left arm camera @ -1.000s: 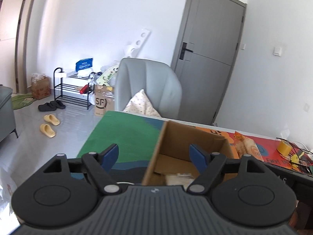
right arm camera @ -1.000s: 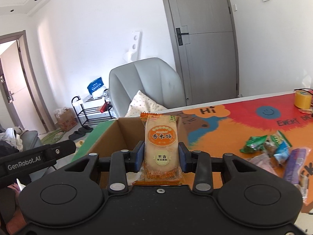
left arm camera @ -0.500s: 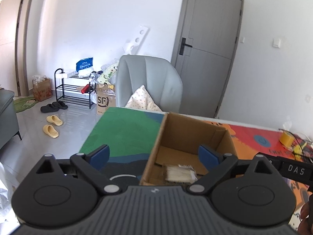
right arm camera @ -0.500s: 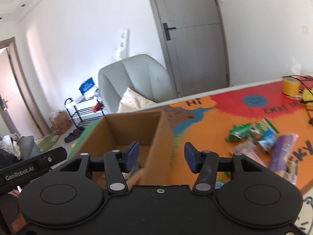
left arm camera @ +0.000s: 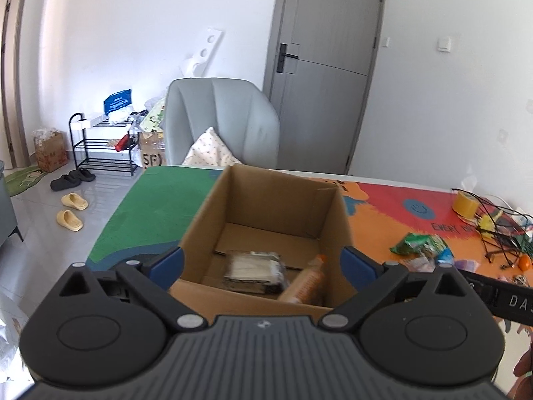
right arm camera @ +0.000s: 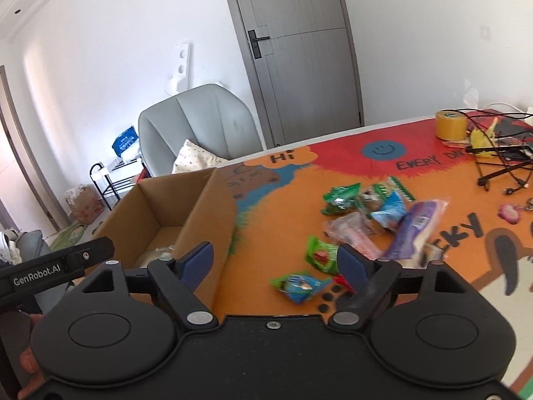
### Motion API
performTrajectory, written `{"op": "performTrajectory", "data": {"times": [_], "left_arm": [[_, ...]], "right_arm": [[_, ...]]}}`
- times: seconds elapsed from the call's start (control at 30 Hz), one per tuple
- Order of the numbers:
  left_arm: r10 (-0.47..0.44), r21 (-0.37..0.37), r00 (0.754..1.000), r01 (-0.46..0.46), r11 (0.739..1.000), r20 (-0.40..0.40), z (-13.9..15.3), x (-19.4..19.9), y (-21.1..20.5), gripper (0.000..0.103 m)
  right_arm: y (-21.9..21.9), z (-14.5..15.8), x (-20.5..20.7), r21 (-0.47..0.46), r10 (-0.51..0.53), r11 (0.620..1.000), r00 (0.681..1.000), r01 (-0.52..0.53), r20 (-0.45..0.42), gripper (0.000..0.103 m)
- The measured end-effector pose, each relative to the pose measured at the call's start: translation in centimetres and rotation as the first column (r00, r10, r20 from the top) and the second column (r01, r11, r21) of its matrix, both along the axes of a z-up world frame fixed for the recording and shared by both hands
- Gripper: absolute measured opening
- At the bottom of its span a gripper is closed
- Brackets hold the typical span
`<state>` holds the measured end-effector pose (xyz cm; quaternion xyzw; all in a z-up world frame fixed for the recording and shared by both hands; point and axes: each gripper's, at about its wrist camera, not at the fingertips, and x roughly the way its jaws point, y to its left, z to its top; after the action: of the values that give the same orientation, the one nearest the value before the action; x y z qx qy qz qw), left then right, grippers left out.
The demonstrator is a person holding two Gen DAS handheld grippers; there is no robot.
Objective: Organize snacks
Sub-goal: 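Grasp the blue-wrapped candy with left tool while right tool grasps the clear snack bag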
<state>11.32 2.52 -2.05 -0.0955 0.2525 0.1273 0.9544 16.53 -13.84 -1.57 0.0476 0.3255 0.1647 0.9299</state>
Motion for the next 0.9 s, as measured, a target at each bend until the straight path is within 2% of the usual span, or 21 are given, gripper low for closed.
{"op": "performTrajectory", "data": {"times": [0.2,0.33,0.5,0.7,0.9], "left_arm": [[-0.042,-0.005,0.999,0.042,0.999,0.001,0.2,0.1,-2.4,0.1],[-0.069,0.015,0.998,0.069,0.997,-0.007,0.2,0.4,-4.4,0.1],[-0.129,0.001,0.991,0.129,0.992,-0.024,0.0,0.6,-6.2,0.101],[-0.21,-0.017,0.977,0.209,0.978,-0.042,-0.5,1.0,-8.1,0.102],[-0.269,-0.003,0.962,0.269,0.963,-0.053,-1.4,1.4,-10.2,0.102]], "right_arm": [[-3.5,0.0,-0.4,0.03,-0.057,0.998,0.998,0.058,-0.004,0.103],[-5.5,-0.2,-0.4,0.038,-0.077,0.996,0.997,0.078,-0.017,0.103],[-7.2,-0.6,-0.7,0.036,-0.094,0.995,0.995,0.094,-0.018,0.103],[-9.0,-1.2,-0.9,0.056,-0.119,0.991,0.993,0.12,-0.021,0.103],[-10.3,-2.4,-0.9,0.068,-0.119,0.99,0.992,0.121,-0.033,0.103]]}}
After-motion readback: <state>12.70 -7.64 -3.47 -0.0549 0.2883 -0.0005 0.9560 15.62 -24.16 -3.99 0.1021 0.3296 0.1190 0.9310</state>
